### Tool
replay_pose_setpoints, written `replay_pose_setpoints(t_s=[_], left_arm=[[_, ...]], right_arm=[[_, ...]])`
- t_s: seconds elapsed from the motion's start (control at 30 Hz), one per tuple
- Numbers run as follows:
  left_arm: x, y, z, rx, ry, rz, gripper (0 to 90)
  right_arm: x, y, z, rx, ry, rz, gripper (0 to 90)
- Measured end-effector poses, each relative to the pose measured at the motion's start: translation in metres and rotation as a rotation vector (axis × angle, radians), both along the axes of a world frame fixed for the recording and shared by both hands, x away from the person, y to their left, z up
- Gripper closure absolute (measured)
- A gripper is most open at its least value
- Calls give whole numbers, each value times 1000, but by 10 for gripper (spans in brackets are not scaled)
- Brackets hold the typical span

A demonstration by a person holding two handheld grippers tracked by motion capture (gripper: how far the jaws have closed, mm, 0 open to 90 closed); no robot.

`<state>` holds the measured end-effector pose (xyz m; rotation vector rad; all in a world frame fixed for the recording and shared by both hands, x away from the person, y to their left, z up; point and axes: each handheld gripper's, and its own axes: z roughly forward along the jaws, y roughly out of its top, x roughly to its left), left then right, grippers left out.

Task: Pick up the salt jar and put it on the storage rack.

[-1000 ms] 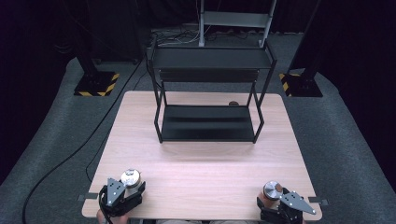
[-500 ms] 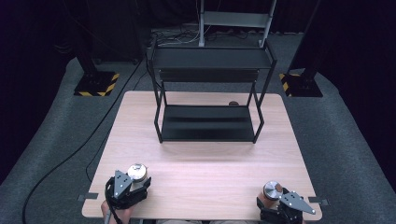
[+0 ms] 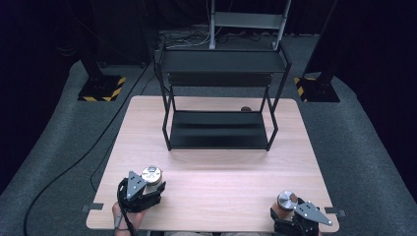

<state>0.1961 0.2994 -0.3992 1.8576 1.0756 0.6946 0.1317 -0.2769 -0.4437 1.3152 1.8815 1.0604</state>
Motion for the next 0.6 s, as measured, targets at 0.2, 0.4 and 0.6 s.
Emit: replay_pose_setpoints(t_s=[0.2,0.4,0.6], left_arm=[[8,-4,7,13,-2,-21,306],[19,-10,15,21,-4,-46,306],[28,-13,22,23,-1,-62,306]], right_arm=[[0,-1,0,3,-1,-3,0],[-1,-1,1,1,-2,-3,0],[0,-1,1,0,1,1,0]])
